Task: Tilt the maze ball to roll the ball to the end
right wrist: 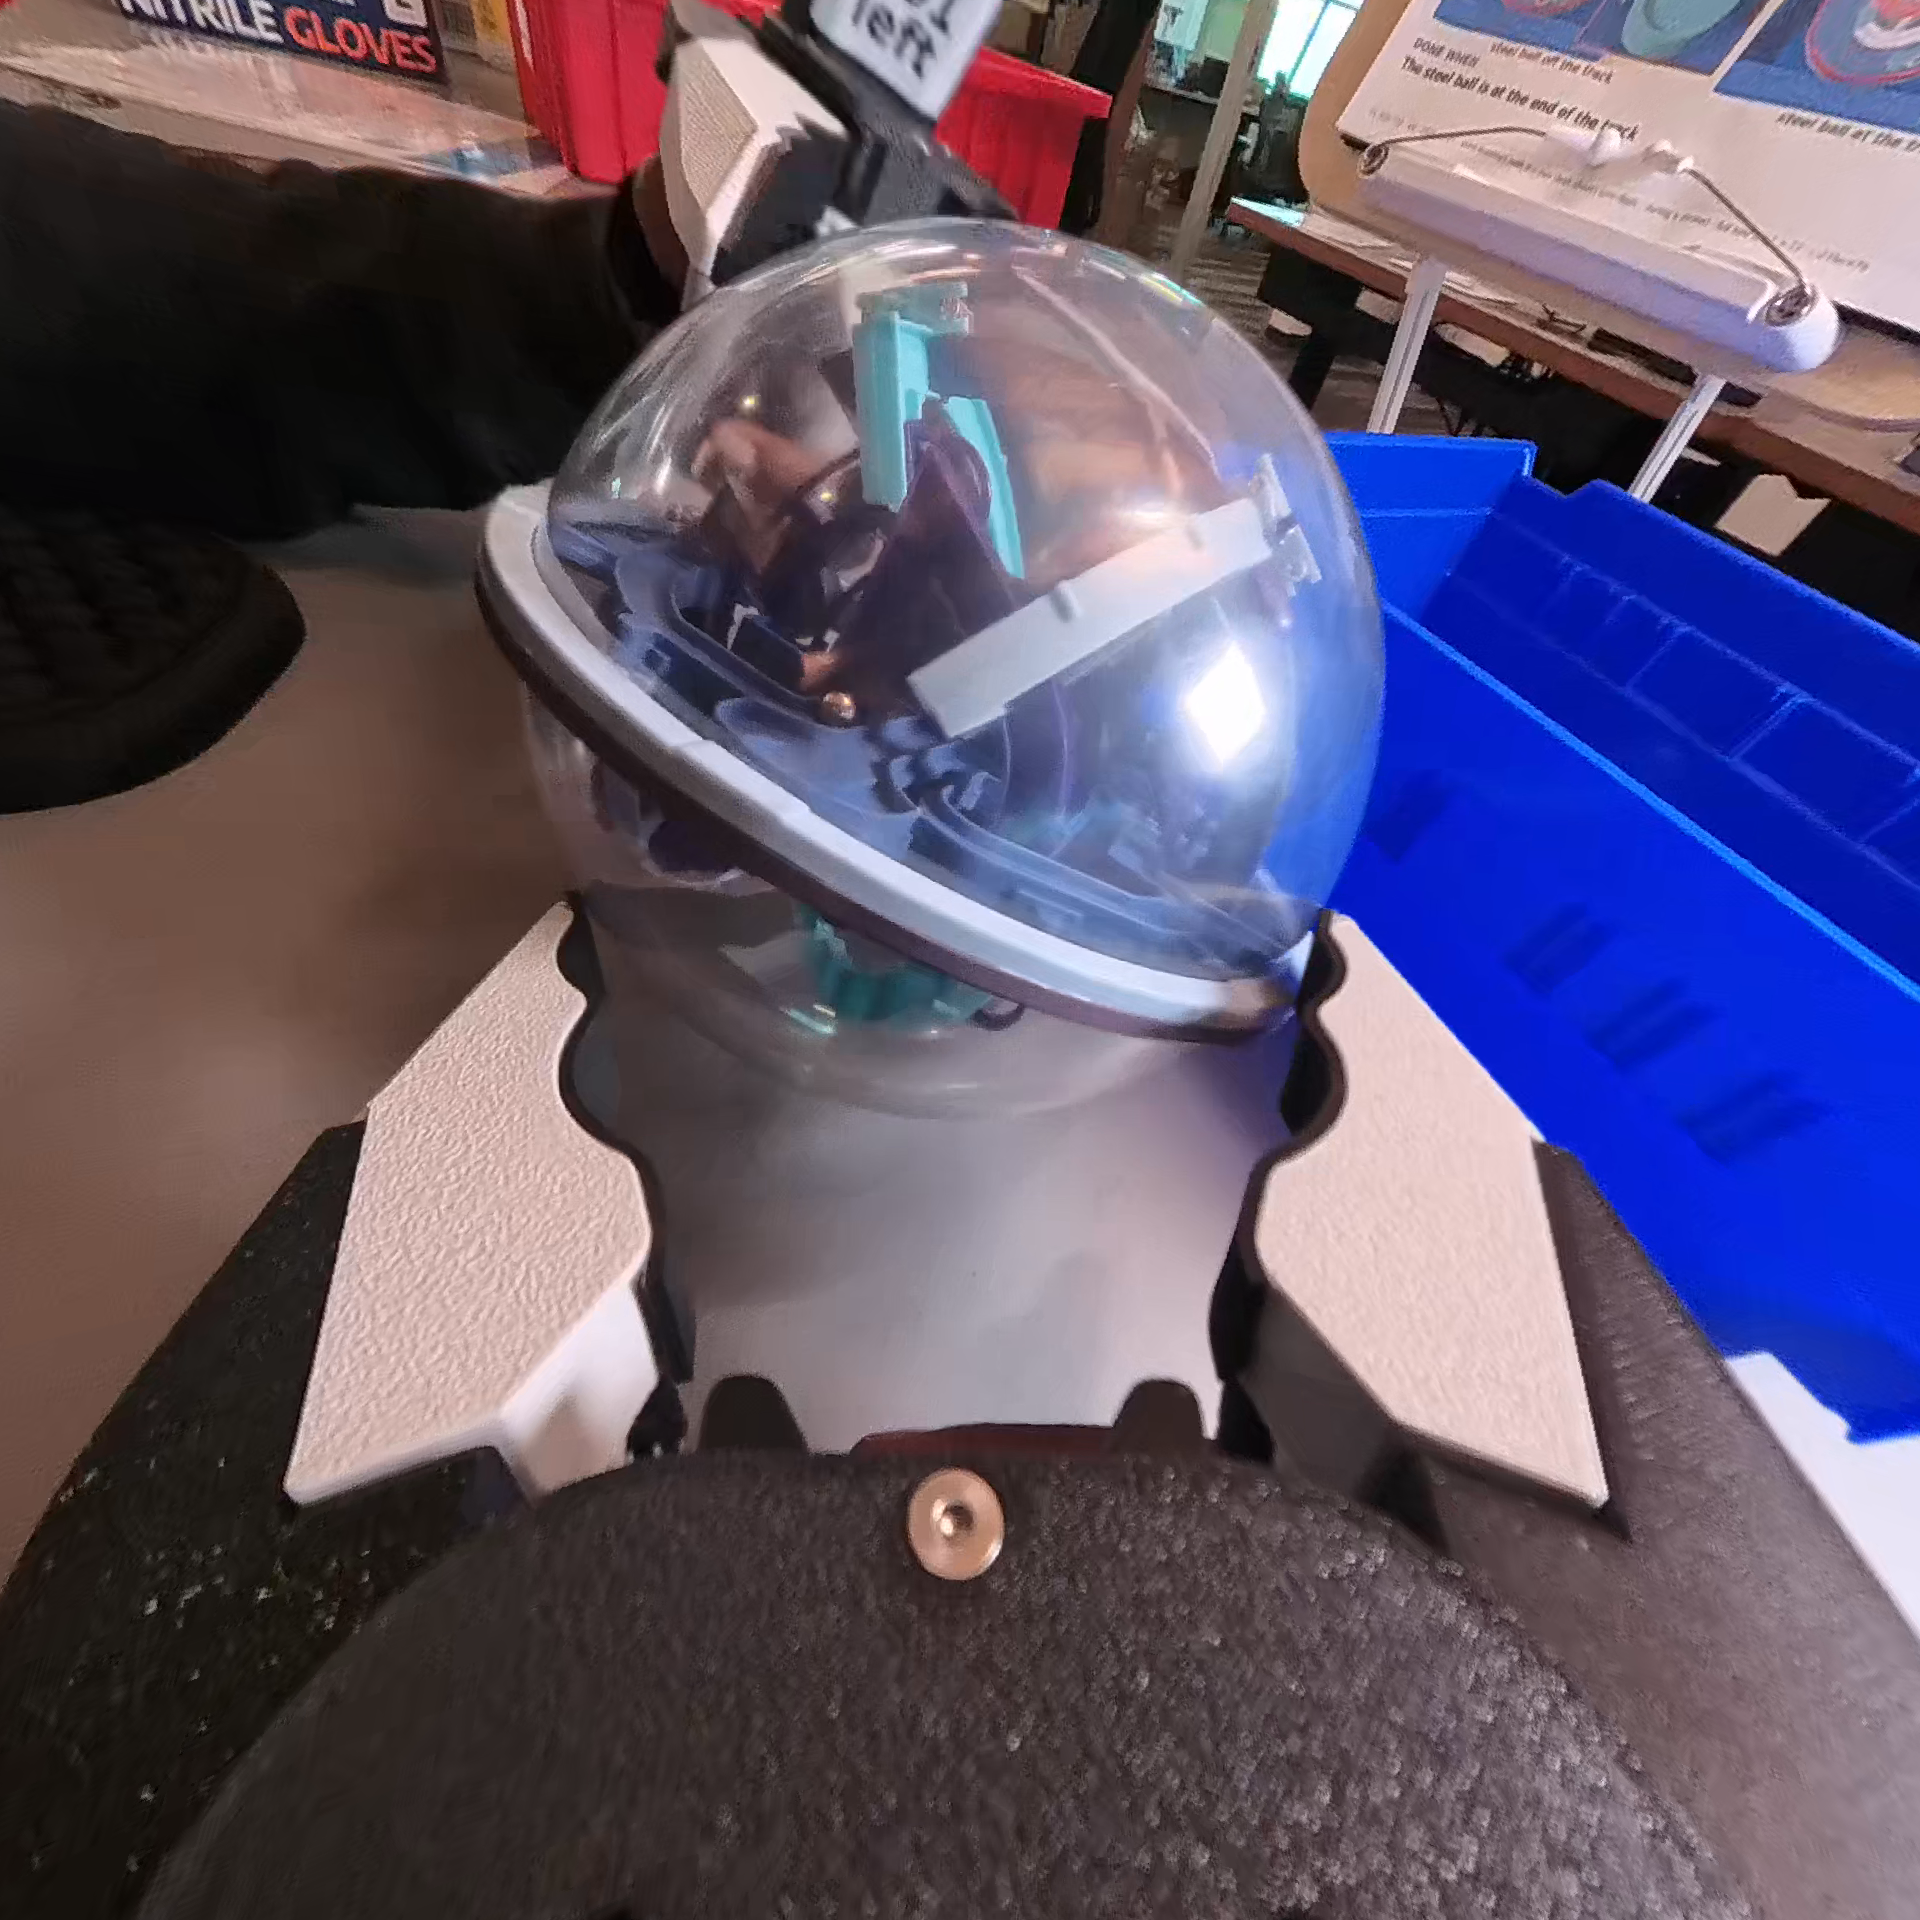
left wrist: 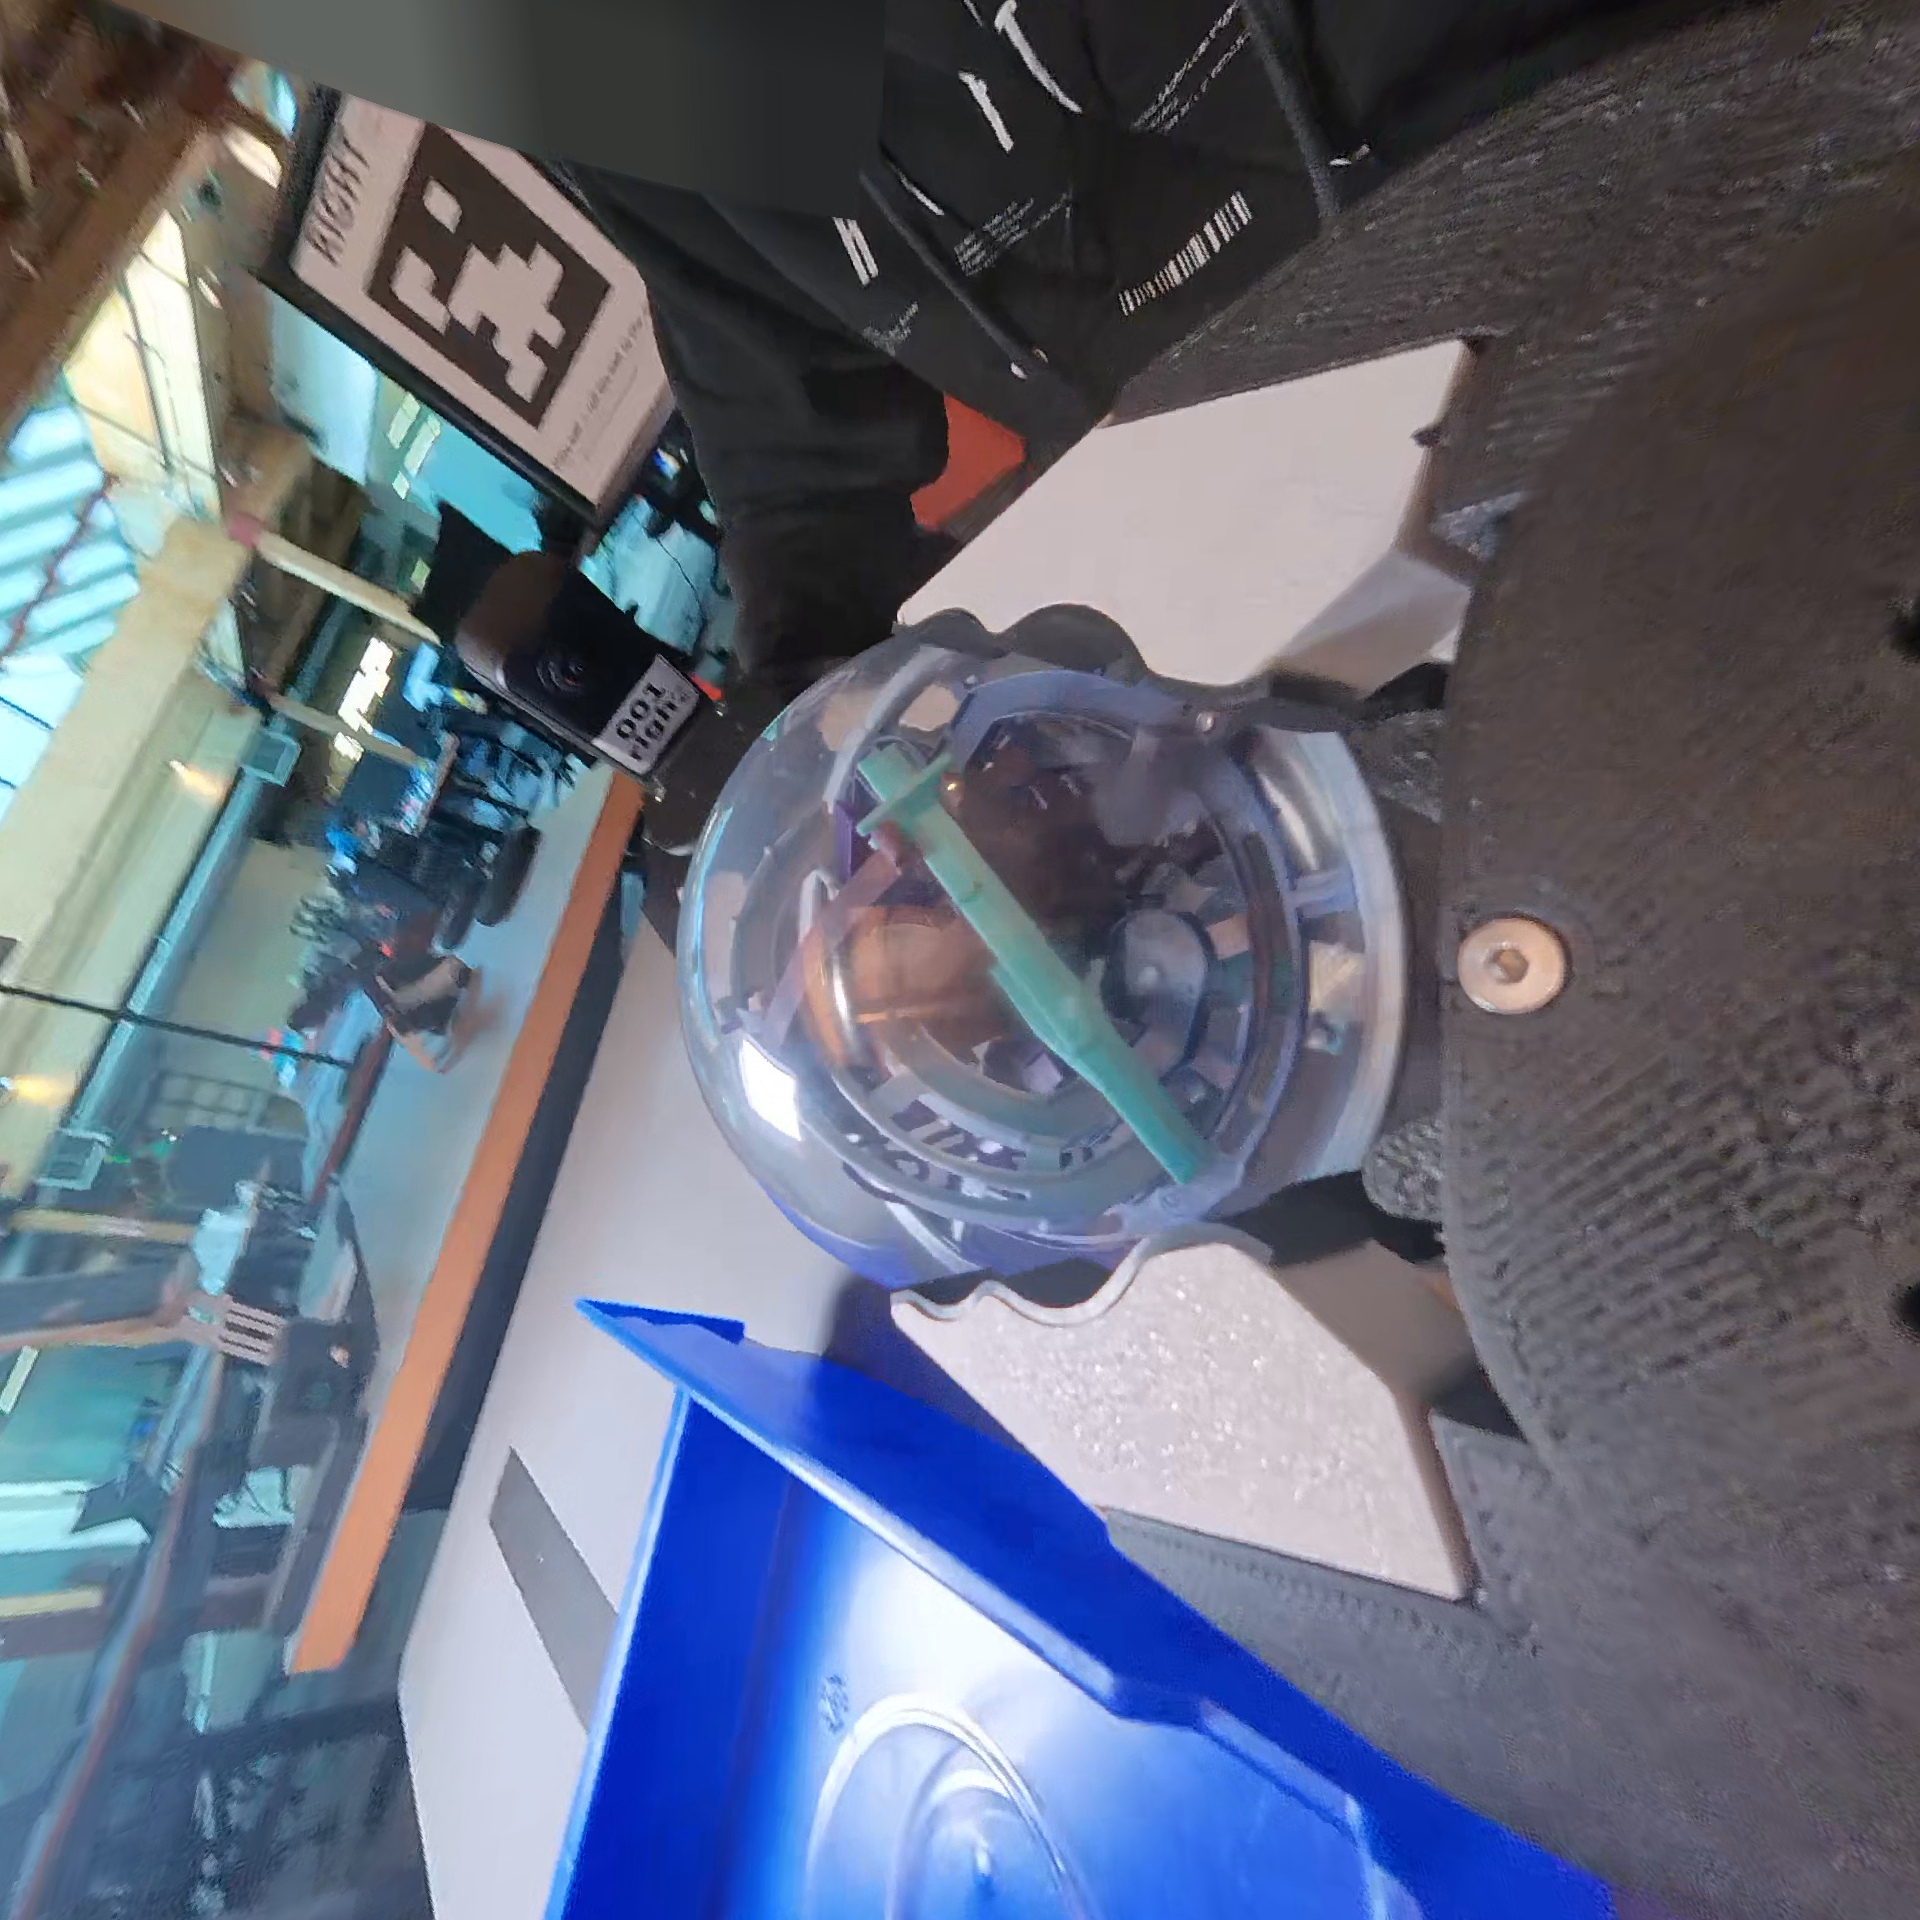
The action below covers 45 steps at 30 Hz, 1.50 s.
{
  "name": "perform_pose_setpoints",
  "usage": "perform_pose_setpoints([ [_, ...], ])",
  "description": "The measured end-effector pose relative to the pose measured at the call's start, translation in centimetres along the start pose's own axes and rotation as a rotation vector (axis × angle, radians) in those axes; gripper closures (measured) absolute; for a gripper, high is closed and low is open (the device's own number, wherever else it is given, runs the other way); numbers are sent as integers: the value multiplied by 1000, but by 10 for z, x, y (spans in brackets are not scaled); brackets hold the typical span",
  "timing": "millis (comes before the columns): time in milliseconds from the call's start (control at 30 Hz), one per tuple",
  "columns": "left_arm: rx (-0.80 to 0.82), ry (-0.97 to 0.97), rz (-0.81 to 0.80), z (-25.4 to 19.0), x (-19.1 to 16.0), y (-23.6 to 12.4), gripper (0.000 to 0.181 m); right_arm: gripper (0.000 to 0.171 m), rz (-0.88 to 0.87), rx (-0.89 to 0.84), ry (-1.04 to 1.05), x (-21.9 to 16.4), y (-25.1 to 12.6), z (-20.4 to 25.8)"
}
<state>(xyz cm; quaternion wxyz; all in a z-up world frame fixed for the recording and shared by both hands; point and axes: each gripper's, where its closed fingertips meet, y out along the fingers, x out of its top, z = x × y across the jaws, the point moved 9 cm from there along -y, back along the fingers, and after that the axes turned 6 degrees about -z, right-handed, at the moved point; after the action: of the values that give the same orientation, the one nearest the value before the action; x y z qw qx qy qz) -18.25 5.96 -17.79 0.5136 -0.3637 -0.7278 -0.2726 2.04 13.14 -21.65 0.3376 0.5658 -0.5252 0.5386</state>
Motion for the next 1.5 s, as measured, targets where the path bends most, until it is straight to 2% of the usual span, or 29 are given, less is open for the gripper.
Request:
perform_pose_setpoints([
  [67, 84, 37, 34, -10, 9, -6, 76, 45, -1, 1, 26, 0, -3, -1],
  [167, 125, 202, -15, -43, 19, -12, 61, 49, -14, 4, 63, 1, -6, -3],
  [233, 191, 373, 93, -54, 8, -9, 50, 50, -22, 6, 79, 2, -5, -4],
  [267, 213, 423, 157, -54, -1, -6, 42, 50, -32, 11, 90, 3, -4, -5],
  [300, 236, 437, 194, -51, -9, -3, 41, 51, -41, 18, 102, 4, -4, -5],
  [400, 288, 415, 187, -39, -19, 0, 43, 52, -46, 22, 113, 1, -3, -5],
  [600, 172, 154, 103, -26, -18, -8, 45, 55, -3, 19, 49, -3, -4, 2],
  [733, 43, -48, 50, -20, -27, -9, 46, 38, -58, 54, 1, 6, -6, 8],
  [867, -125, -201, 66, -20, -35, -1, 47, 22, -100, 150, -49, 18, -5, 18],
  [1100, -178, -320, 79, -18, -38, 4, 48, 19, -118, 185, 63, 23, -9, 19],
  [1167, -131, -261, 48, -19, -32, 0, 53, 20, -111, 176, 114, 23, -8, 15],
  [1233, -27, -48, 34, -26, -24, -7, 52, 20, -100, 170, 176, 23, -9, 11],
  [1300, 34, 126, 86, -37, -20, -7, 50, 21, -88, 169, 246, 23, -9, 6],
  [1367, 46, 156, 119, -43, -20, 0, 49, 21, -68, 163, 319, 24, -6, 1],
  [1500, 47, 80, 110, -37, -30, 8, 45, 22, -44, 146, 416, 29, -3, -4],
])
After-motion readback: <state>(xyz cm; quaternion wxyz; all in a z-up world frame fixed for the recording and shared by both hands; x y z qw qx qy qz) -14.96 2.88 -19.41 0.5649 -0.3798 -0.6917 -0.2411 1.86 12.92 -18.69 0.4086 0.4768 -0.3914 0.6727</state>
